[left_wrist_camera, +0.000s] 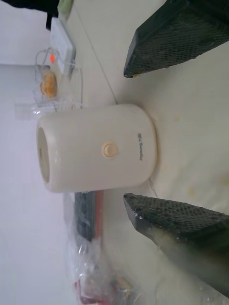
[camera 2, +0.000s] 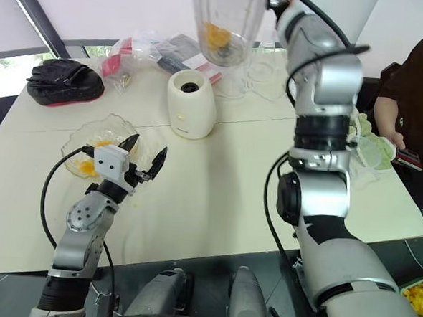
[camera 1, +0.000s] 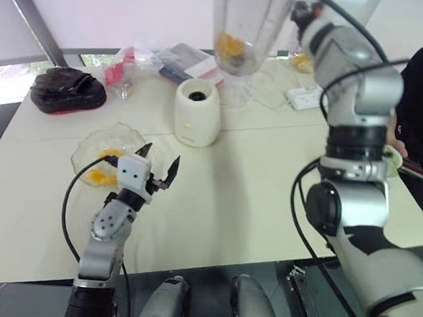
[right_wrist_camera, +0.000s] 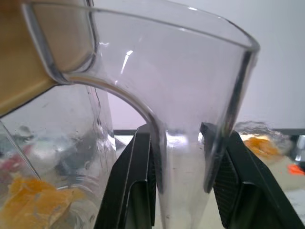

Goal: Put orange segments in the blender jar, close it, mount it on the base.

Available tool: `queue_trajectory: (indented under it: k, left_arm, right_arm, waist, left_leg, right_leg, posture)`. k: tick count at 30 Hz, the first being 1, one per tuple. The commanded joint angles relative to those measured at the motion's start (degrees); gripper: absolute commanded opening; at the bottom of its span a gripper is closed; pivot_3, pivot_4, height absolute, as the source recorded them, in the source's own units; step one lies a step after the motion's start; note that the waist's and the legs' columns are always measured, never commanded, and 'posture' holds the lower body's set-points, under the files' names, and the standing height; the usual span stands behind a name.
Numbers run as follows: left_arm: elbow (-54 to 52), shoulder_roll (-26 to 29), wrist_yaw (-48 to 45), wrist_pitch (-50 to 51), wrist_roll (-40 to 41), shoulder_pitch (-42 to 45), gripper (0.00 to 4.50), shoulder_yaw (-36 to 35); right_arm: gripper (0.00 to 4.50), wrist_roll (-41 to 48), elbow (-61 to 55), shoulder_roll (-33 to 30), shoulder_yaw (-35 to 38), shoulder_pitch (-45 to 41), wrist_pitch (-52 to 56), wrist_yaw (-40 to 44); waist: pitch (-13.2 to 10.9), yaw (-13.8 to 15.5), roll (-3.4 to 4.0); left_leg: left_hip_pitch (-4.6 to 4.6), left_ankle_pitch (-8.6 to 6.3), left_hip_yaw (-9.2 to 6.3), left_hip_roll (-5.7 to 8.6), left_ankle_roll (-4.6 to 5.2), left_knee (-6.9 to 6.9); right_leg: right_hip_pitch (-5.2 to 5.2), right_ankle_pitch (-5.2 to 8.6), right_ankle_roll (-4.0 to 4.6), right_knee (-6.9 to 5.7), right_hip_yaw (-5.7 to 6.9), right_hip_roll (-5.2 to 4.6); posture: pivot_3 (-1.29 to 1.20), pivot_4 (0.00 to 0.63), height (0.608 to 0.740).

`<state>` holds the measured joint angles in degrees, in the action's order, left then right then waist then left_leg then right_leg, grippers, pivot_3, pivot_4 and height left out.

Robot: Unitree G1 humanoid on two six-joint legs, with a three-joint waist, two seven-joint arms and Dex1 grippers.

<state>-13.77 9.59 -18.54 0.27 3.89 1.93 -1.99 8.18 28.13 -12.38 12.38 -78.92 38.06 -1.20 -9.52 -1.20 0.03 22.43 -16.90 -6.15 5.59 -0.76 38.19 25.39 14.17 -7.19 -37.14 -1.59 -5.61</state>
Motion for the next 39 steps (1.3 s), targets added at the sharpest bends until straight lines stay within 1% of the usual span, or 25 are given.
queue_trajectory:
  k: [1,4,7,14,21,31,39]
  left_arm:
    - [-1.23,-0.14,1.21,-2.74,-1.32,-1.28,4.03,1.24]
    - [-2.1,-0.15,2.2,-2.67,-1.51,-2.1,4.03,1.22]
    - [-2.94,0.27,2.92,-2.54,-1.74,-2.76,4.03,0.97]
    - [-4.62,1.19,3.44,-1.96,-1.98,-3.85,4.03,0.66]
    - [-6.2,1.75,3.53,-0.26,-2.53,-3.7,4.03,1.51]
    - [-8.64,2.82,3.21,3.57,-2.36,-2.71,4.03,2.37]
    - [-8.71,3.64,2.83,4.2,-2.2,-2.3,4.03,2.96]
  right_arm:
    - [1.01,0.76,12.08,3.36,0.98,-8.95,-9.05,-2.09]
    - [1.01,0.52,21.87,6.07,1.12,-12.92,-14.55,-3.84]
    - [1.01,-0.11,28.77,7.53,0.76,-14.94,-18.35,-5.46]
    - [1.01,-1.81,36.8,8.49,-0.76,-15.62,-24.08,-7.47]
    - [1.01,-2.99,39.2,8.02,-1.33,-15.66,-25.2,-9.17]
    - [1.01,-2.92,39.54,10.02,-2.46,-12.93,-20.87,-7.87]
    - [1.01,-4.57,38.14,10.39,-5.02,-10.23,-18.51,-6.06]
  waist:
    - [0.0,-0.07,0.0]
    - [-0.02,-0.3,0.02]
    - [-0.02,0.0,0.01]
    - [-0.03,0.04,0.01]
    - [-0.04,-0.16,0.02]
    - [-0.03,-0.1,0.02]
    - [-0.02,-0.59,0.02]
  left_leg:
    - [0.0,0.0,0.01,0.0,-0.01,-0.03]
    - [0.03,0.01,0.01,-0.02,-0.02,-0.09]
    - [0.07,0.01,0.0,-0.02,-0.02,-0.1]
    - [0.1,0.01,-0.02,-0.01,-0.02,-0.09]
    - [0.1,0.02,-0.03,-0.03,-0.04,-0.09]
    - [0.1,0.02,-0.03,-0.03,-0.04,-0.1]
    - [0.09,0.03,-0.03,-0.03,-0.05,-0.09]
  right_leg:
    - [0.03,0.0,0.0,0.0,-0.01,0.0]
    - [0.08,0.0,0.01,0.03,-0.03,0.01]
    - [0.09,0.0,0.01,0.06,-0.01,0.02]
    - [0.08,0.0,0.01,0.09,0.0,0.01]
    - [0.1,0.01,0.01,0.06,0.0,0.04]
    - [0.09,0.01,0.01,0.07,0.0,0.04]
    - [0.08,0.01,0.01,0.06,0.0,0.04]
  posture:
    - [0.0,0.15,0.74]
    - [0.0,0.15,0.74]
    - [0.0,0.15,0.74]
    - [0.0,0.15,0.74]
    - [0.0,0.15,0.74]
    - [0.0,0.15,0.74]
    - [0.0,0.15,0.74]
